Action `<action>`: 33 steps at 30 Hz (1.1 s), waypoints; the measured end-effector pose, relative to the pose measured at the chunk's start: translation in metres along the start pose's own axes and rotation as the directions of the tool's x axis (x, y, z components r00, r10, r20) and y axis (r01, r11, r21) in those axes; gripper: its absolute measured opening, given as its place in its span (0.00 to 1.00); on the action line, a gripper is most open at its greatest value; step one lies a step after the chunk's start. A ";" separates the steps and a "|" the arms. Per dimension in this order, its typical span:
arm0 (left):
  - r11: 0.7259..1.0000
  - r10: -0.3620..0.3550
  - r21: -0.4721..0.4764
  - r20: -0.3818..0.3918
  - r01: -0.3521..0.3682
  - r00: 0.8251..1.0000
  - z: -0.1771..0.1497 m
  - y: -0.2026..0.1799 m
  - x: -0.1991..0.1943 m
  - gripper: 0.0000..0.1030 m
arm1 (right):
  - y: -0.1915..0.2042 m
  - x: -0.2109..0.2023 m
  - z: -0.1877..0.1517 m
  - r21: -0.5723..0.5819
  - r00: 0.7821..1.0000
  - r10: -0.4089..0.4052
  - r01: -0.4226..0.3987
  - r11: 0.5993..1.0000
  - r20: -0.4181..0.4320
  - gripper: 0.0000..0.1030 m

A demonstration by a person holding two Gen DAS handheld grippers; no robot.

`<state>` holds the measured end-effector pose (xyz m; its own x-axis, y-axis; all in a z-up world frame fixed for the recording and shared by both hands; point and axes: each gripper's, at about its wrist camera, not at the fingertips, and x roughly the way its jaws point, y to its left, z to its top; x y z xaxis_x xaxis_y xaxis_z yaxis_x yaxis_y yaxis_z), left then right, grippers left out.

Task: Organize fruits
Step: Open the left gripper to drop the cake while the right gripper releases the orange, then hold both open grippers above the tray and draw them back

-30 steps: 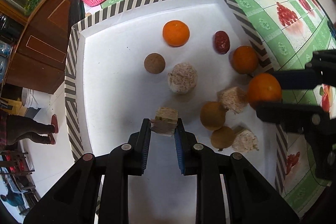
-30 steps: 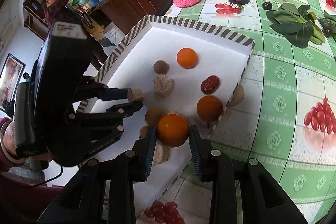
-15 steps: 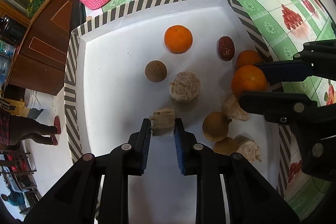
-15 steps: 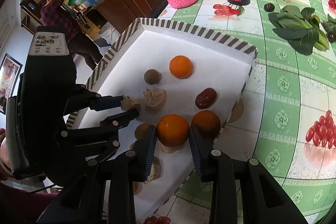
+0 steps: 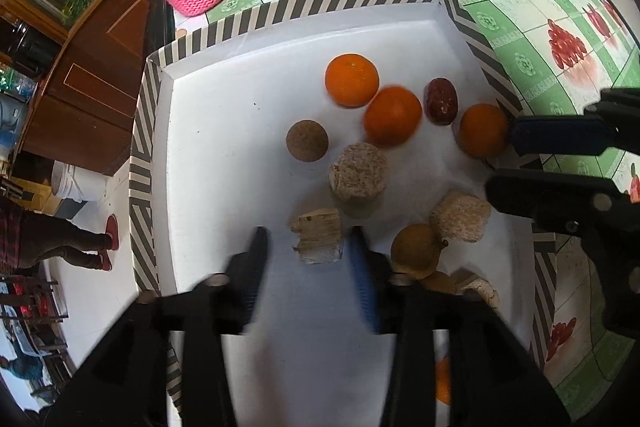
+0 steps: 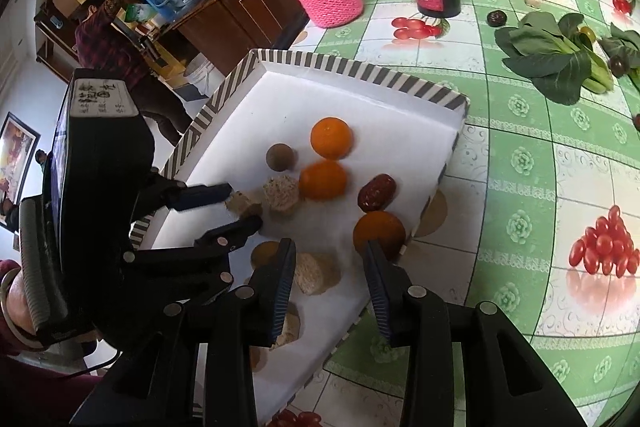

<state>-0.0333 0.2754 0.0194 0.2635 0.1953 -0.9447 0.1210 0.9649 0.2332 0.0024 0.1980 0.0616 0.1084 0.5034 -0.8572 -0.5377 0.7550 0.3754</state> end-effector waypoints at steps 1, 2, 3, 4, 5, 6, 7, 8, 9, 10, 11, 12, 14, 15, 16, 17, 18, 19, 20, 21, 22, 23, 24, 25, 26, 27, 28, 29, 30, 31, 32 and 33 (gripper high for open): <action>1.000 -0.002 -0.003 0.001 0.002 1.000 0.000 0.000 0.000 0.51 | 0.000 -0.001 -0.001 0.003 1.000 0.000 0.000 1.000 0.000 0.36; 1.000 -0.001 -0.003 0.001 0.001 1.000 -0.001 0.000 0.000 0.51 | 0.000 -0.003 -0.003 0.007 1.000 -0.005 0.005 1.000 -0.002 0.36; 1.000 0.001 0.000 0.000 -0.001 1.000 -0.001 -0.001 0.001 0.51 | 0.000 -0.004 -0.005 0.009 1.000 -0.008 0.008 1.000 -0.003 0.35; 1.000 0.003 0.001 -0.001 -0.003 1.000 -0.002 -0.001 0.000 0.51 | 0.002 -0.006 -0.006 0.010 1.000 -0.012 0.012 1.000 -0.004 0.37; 1.000 0.000 0.000 -0.002 0.000 1.000 -0.002 -0.002 0.000 0.51 | 0.004 -0.008 -0.008 0.011 1.000 -0.016 0.016 1.000 -0.007 0.40; 1.000 -0.003 -0.003 -0.004 0.003 1.000 -0.003 -0.002 0.000 0.51 | 0.007 -0.011 -0.010 0.015 1.000 -0.023 0.023 1.000 -0.012 0.47; 1.000 -0.005 -0.007 -0.007 0.005 1.000 -0.003 -0.002 -0.001 0.52 | 0.009 -0.013 -0.011 0.018 0.999 -0.030 0.030 0.999 -0.014 0.55; 1.000 -0.007 -0.011 -0.008 0.006 1.000 -0.004 -0.003 -0.002 0.54 | 0.011 -0.016 -0.013 0.019 0.999 -0.036 0.036 0.999 -0.015 0.57; 1.000 -0.007 -0.018 -0.005 0.007 1.000 -0.005 -0.003 -0.004 0.55 | 0.013 -0.020 -0.015 0.022 0.999 -0.044 0.045 0.999 -0.014 0.57; 1.000 -0.005 -0.023 -0.004 0.005 1.000 -0.005 -0.003 -0.006 0.56 | 0.014 -0.023 -0.016 0.027 0.999 -0.047 0.048 0.999 -0.011 0.57; 1.000 -0.003 -0.028 -0.005 0.002 1.000 -0.006 -0.003 -0.007 0.57 | 0.014 -0.028 -0.017 0.034 0.999 -0.052 0.053 0.998 -0.006 0.58; 0.999 -0.003 -0.036 -0.009 0.002 1.000 -0.007 -0.003 -0.009 0.58 | 0.014 -0.032 -0.018 0.042 0.998 -0.059 0.059 0.997 -0.002 0.60; 0.998 -0.018 -0.061 -0.013 0.017 1.000 -0.009 -0.002 -0.012 0.59 | 0.012 -0.036 -0.020 0.059 0.997 -0.082 0.082 0.995 -0.006 0.65; 0.997 -0.024 -0.072 -0.013 0.023 1.000 -0.010 -0.001 -0.014 0.59 | 0.011 -0.039 -0.020 0.065 0.995 -0.096 0.096 0.993 -0.006 0.67; 0.996 -0.026 -0.087 -0.013 0.025 1.000 -0.011 0.000 -0.017 0.59 | 0.009 -0.042 -0.021 0.068 0.995 -0.104 0.105 0.992 -0.006 0.68; 0.995 -0.026 -0.097 -0.013 0.025 1.000 -0.012 0.000 -0.018 0.62 | 0.008 -0.043 -0.022 0.068 0.994 -0.113 0.113 0.991 -0.009 0.69; 0.994 -0.026 -0.110 -0.014 0.025 1.000 -0.012 0.000 -0.019 0.69 | 0.007 -0.043 -0.023 0.075 0.991 -0.135 0.136 0.988 -0.020 0.73; 0.993 -0.029 -0.117 -0.015 0.027 0.999 -0.013 -0.001 -0.020 0.72 | 0.006 -0.042 -0.024 0.083 0.988 -0.151 0.153 0.985 -0.029 0.74; 0.992 -0.031 -0.120 -0.016 0.029 0.999 -0.014 -0.002 -0.021 0.73 | 0.005 -0.041 -0.024 0.091 0.987 -0.155 0.158 0.983 -0.035 0.74; 0.992 -0.030 -0.123 -0.019 0.027 0.999 -0.015 -0.004 -0.022 0.73 | 0.004 -0.040 -0.025 0.096 0.989 -0.145 0.148 0.984 -0.039 0.74; 0.992 -0.028 -0.125 -0.021 0.025 0.999 -0.017 -0.007 -0.023 0.73 | 0.004 -0.039 -0.026 0.101 0.989 -0.142 0.145 0.984 -0.041 0.76; 0.991 -0.029 -0.128 -0.024 0.025 0.999 -0.018 -0.007 -0.024 0.73 | 0.004 -0.038 -0.026 0.106 0.988 -0.149 0.153 0.983 -0.049 0.77; 0.991 -0.032 -0.131 -0.029 0.028 0.999 -0.019 -0.009 -0.025 0.73 | 0.003 -0.035 -0.027 0.112 0.986 -0.156 0.162 0.980 -0.059 0.79; 0.991 -0.035 -0.133 -0.032 0.030 0.999 -0.019 -0.009 -0.024 0.73 | 0.003 -0.034 -0.027 0.119 0.985 -0.158 0.165 0.979 -0.065 0.79; 0.990 -0.035 -0.136 -0.034 0.030 0.999 -0.020 -0.009 -0.025 0.73 | 0.002 -0.032 -0.028 0.128 0.986 -0.155 0.163 0.978 -0.070 0.79; 0.990 -0.034 -0.141 -0.036 0.029 0.999 -0.020 -0.009 -0.025 0.73 | 0.001 -0.031 -0.028 0.138 0.986 -0.148 0.157 0.978 -0.073 0.79; 0.989 -0.034 -0.143 -0.036 0.028 0.999 -0.021 -0.009 -0.026 0.73 | 0.000 -0.029 -0.029 0.146 0.987 -0.142 0.152 0.978 -0.075 0.79; 0.989 -0.032 -0.147 -0.037 0.026 0.999 -0.022 -0.009 -0.027 0.73 | -0.001 -0.028 -0.029 0.150 0.987 -0.141 0.152 0.977 -0.079 0.79; 0.988 -0.032 -0.151 -0.038 0.026 0.999 -0.023 -0.008 -0.027 0.73 | -0.001 -0.026 -0.029 0.153 0.986 -0.145 0.156 0.976 -0.081 0.79; 0.987 -0.030 -0.156 -0.040 0.023 0.999 -0.023 -0.006 -0.027 0.73 | 0.000 -0.026 -0.029 0.154 0.985 -0.149 0.161 0.975 -0.083 0.79; 0.987 -0.027 -0.159 -0.040 0.021 0.999 -0.024 -0.005 -0.027 0.73 | 0.000 -0.025 -0.028 0.155 0.985 -0.150 0.162 0.975 -0.085 0.79; 0.987 -0.025 -0.161 -0.041 0.018 0.999 -0.024 -0.003 -0.027 0.73 | 0.001 -0.024 -0.028 0.154 0.985 -0.147 0.158 0.975 -0.085 0.79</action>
<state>-0.0638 0.2718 0.0383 0.2206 0.1779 -0.9590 -0.0300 0.9840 0.1756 -0.0240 0.1745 0.0728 0.1145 0.3495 -0.9299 -0.3789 0.8807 0.2844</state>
